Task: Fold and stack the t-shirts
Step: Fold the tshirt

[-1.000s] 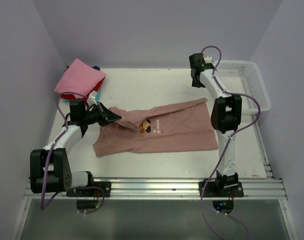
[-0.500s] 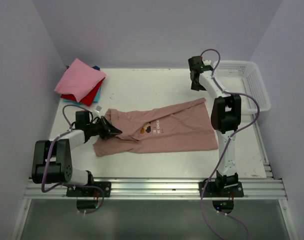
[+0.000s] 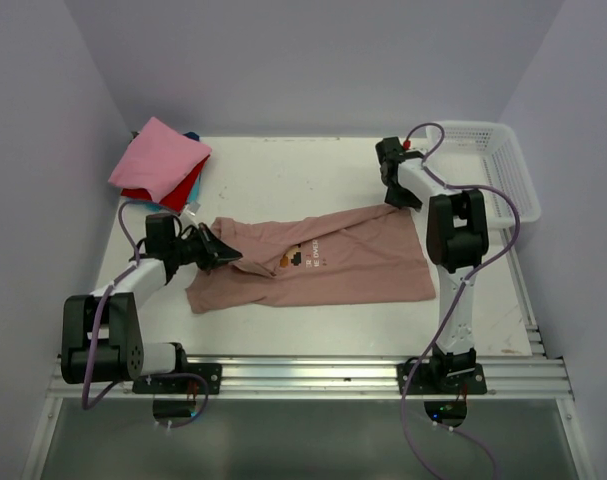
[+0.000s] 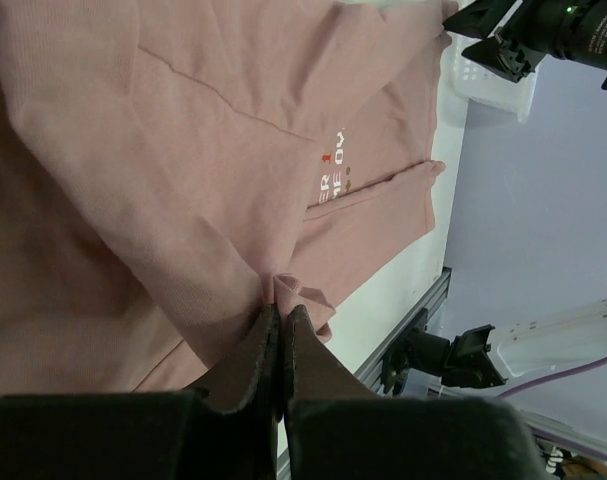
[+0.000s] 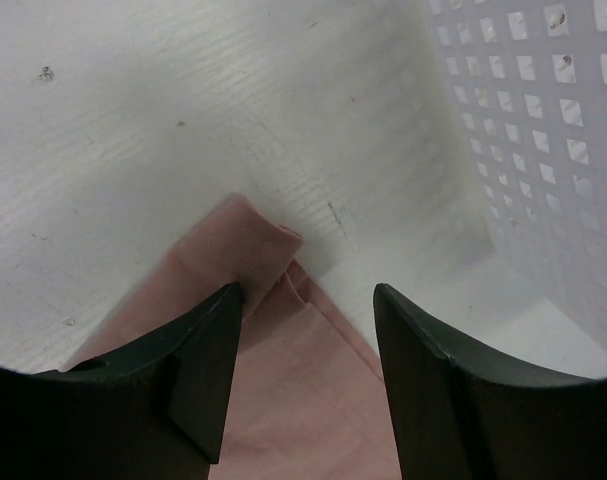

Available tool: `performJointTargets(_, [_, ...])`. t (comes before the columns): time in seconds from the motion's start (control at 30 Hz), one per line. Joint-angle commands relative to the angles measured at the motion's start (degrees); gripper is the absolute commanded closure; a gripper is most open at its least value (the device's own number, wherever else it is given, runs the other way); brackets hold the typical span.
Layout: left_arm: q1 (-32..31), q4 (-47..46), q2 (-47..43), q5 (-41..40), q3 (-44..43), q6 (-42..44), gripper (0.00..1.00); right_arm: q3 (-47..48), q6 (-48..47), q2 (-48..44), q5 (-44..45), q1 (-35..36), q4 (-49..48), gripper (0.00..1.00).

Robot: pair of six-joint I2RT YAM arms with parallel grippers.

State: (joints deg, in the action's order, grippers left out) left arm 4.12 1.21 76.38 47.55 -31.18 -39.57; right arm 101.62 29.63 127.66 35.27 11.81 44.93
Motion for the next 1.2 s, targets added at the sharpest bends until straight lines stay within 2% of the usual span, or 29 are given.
performJointTargets(0.0, [0.54, 1.95, -0.97, 0.44, -2.66, 2.66, 1.0, 2.26, 3.24, -1.71, 1.12, -0.12, -1.42, 0.41])
performJointTargets(0.67, [0.89, 2.92, -0.71, 1.14, -2.31, 3.36, 1.0, 3.58, 4.65, 3.48, 1.65, -0.48, -3.7, 0.49])
performJointTargets(0.7, [0.98, 3.0, -0.71, 1.32, -2.39, 3.36, 1.0, 3.58, 4.65, 3.74, 1.73, -0.56, -3.79, 0.51])
performJointTargets(0.93, [1.15, 3.53, -0.7, 1.23, -2.57, 3.71, 1.0, 5.6, 4.21, 5.23, 0.24, -1.44, -3.44, 0.87])
performJointTargets(1.07, [1.15, 3.88, -0.88, 1.14, -2.57, 3.98, 1.0, 5.43, 4.39, 5.15, 0.07, -1.44, -3.44, 0.9])
performJointTargets(1.17, [1.42, 4.15, -0.88, 1.06, -2.66, 4.15, 1.0, 4.73, 4.21, 4.71, 0.24, -1.53, -3.79, 1.0])
